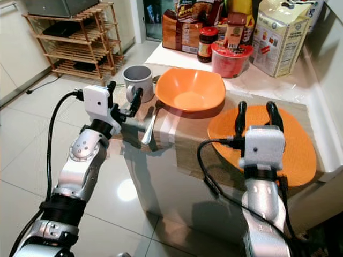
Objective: Setting the table
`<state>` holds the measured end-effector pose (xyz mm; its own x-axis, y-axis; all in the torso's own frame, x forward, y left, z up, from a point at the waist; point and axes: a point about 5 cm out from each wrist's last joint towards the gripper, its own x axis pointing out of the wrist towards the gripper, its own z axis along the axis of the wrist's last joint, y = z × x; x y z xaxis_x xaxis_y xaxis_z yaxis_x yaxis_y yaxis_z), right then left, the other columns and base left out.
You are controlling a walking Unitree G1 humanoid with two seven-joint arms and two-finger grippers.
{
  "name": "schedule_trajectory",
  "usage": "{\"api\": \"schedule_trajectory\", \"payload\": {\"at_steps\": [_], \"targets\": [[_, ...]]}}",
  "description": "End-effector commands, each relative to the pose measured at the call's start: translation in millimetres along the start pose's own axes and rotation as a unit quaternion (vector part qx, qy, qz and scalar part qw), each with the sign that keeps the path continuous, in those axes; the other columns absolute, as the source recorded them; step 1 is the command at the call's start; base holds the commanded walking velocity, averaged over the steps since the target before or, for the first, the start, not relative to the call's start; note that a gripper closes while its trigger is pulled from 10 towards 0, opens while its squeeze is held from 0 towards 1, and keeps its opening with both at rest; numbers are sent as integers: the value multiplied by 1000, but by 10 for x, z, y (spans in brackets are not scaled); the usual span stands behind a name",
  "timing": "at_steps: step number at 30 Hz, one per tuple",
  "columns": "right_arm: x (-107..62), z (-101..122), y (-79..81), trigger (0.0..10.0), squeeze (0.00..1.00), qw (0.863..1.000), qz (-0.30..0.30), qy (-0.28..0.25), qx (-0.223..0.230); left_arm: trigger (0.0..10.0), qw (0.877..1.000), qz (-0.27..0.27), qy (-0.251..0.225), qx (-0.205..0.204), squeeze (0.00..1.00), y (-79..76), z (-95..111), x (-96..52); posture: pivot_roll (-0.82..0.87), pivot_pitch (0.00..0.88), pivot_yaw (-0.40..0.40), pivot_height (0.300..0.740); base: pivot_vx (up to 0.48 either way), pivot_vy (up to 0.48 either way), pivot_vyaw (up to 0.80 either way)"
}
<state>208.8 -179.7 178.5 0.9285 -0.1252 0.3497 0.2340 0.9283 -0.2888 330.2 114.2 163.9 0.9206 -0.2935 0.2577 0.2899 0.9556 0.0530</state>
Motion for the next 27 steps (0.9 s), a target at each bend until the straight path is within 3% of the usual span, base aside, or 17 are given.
{"api": "schedule_trajectory", "payload": {"at_steps": [1,5,13,17,22,27], "targets": [[-7,52,-19,10000,0,1000,3,-5,4,10000,1000,8,7,8,0,27,-9,-1,-40,0,52,740,0,0,0],[-121,18,-65,10000,0,1000,4,15,11,10000,1000,11,20,15,0,66,-52,54,-59,0,56,740,0,0,0],[-460,-30,-81,10000,0,997,19,72,11,10000,998,15,38,43,0,188,10,354,-112,0,82,740,0,0,0],[-519,-33,-92,10000,0,997,11,81,13,10000,997,29,52,55,0,244,-4,430,-124,0,86,740,0,0,0],[-608,-72,-112,10000,0,995,11,96,11,10000,994,70,75,40,0,356,14,534,-144,0,95,740,0,0,0],[-646,-86,-112,10000,0,995,11,101,11,10000,992,94,83,34,0,414,-6,514,-143,0,94,740,0,0,0]]}}
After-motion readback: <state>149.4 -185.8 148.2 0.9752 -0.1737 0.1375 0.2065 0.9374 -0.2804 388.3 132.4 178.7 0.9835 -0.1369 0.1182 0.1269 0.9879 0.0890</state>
